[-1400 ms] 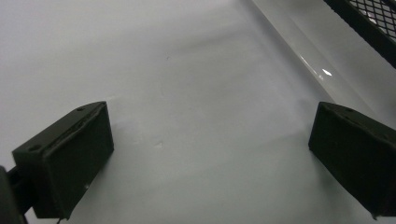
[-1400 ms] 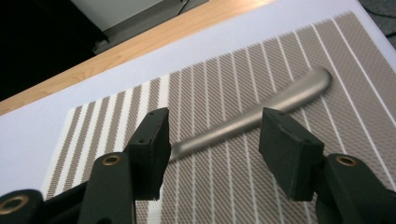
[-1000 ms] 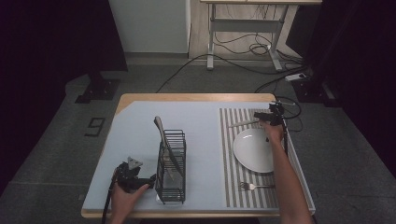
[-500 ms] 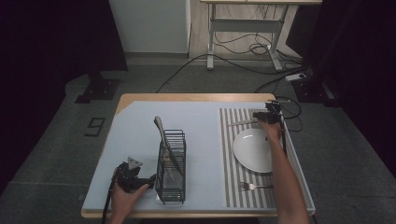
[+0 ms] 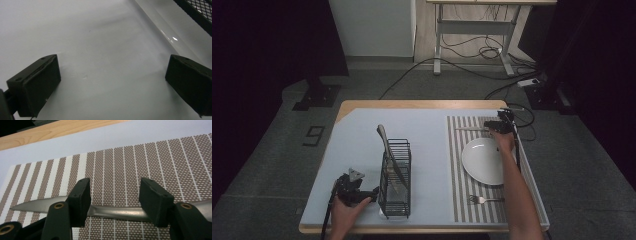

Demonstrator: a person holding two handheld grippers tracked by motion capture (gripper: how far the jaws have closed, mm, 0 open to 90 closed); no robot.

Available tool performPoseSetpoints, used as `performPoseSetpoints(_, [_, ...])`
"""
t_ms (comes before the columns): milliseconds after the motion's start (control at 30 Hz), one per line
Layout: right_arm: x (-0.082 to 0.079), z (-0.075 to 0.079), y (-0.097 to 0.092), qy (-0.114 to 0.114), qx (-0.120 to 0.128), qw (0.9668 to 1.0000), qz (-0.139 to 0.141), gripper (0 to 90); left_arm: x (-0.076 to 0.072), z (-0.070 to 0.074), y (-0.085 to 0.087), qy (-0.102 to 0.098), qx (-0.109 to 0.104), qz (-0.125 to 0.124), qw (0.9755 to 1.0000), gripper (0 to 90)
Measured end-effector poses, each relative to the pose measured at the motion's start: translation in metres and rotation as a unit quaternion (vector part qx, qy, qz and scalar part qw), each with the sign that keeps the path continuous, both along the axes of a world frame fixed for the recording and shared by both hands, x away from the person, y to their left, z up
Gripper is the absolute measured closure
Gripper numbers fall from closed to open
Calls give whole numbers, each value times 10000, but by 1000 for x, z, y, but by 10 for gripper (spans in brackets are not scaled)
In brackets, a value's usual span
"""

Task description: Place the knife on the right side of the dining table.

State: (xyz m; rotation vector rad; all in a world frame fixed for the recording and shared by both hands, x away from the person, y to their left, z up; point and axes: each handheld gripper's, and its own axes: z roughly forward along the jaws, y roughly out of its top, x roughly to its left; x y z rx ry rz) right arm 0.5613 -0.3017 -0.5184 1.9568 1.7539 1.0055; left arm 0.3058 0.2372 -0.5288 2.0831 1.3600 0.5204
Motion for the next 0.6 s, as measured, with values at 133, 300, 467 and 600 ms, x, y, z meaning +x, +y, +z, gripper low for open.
performPoseSetpoints(133, [-1, 0, -1, -65, 72, 9999, -65, 414, 0, 0, 0, 2, -1, -1, 10000, 0])
performPoseSetpoints(300, [-11, 5, -1, -285, 228, 9993, 23, 447, 0, 0, 0, 2, 0, -2, 10000, 0])
performPoseSetpoints(467, [-19, 7, -1, -56, 354, 9992, 164, 446, 0, 0, 0, -1, 3, 1, 10000, 0])
performPoseSetpoints(600, [-23, 3, -3, 138, 407, 9989, 208, 445, 0, 0, 0, 2, 2, -2, 10000, 0])
